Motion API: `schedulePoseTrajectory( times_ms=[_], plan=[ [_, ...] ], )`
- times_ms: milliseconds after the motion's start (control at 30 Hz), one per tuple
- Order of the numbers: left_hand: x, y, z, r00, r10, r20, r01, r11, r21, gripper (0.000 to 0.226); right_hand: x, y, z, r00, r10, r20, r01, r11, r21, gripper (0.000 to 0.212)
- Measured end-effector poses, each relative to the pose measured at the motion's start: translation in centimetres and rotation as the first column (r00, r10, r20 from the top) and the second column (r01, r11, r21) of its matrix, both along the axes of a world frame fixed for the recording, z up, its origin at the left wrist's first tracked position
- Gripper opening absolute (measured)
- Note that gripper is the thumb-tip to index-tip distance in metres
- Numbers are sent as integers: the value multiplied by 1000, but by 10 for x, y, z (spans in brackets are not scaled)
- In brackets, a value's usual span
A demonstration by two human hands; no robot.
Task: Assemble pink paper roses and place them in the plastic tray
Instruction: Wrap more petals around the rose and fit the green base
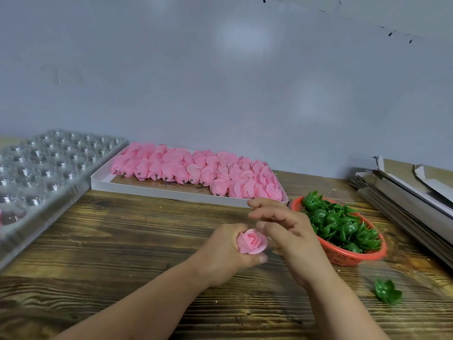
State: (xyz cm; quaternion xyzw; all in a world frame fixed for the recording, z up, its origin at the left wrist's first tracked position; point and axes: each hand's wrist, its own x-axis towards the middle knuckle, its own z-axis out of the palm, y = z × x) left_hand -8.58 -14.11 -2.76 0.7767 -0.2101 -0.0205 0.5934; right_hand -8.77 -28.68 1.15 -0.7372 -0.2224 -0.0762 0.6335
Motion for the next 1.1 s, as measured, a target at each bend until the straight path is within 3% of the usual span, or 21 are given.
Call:
schedulePoseTrajectory(
  times_ms=[100,200,300,433,567,667,733,833,933,1000,1100],
  plan=[
    [-2,1,2,996,-91,-4,91,996,20,20,1,-2,-3,983,124,-133,-128,991,-25,20],
    [-5,2,4,991,-134,-19,135,990,36,18,1,-2,-5,968,187,-166,-194,981,-28,15],
    [-6,1,4,983,-180,-30,181,983,38,14,0,-1,-2,960,204,-189,-208,978,0,13],
    [-5,-1,1,985,-169,-29,170,985,36,29,-2,2,-2,943,208,-262,-211,977,18,16],
    [-5,-3,0,995,-104,-7,104,994,40,26,-3,7,-2,956,115,-269,-104,993,56,23],
    [-4,-3,3,998,63,-4,-62,998,25,16,-5,9,1,993,-51,-104,60,995,85,18],
    [-3,-3,7,990,144,-3,-144,989,-24,20,-8,9,1,986,-128,103,134,990,-52,10],
    [-3,-2,12,976,217,-6,-217,976,19,29,-8,12,-7,935,-150,323,239,937,-254,24],
    [-2,-3,11,971,238,-17,-238,971,9,8,-4,18,-12,795,-155,586,392,869,-303,22],
    [-3,-3,11,970,241,-18,-241,970,-25,3,-3,22,-14,738,-157,656,440,849,-292,22],
    [-4,-5,9,970,245,4,-243,966,-86,13,-3,25,-18,713,-142,686,454,840,-297,24]
  ],
)
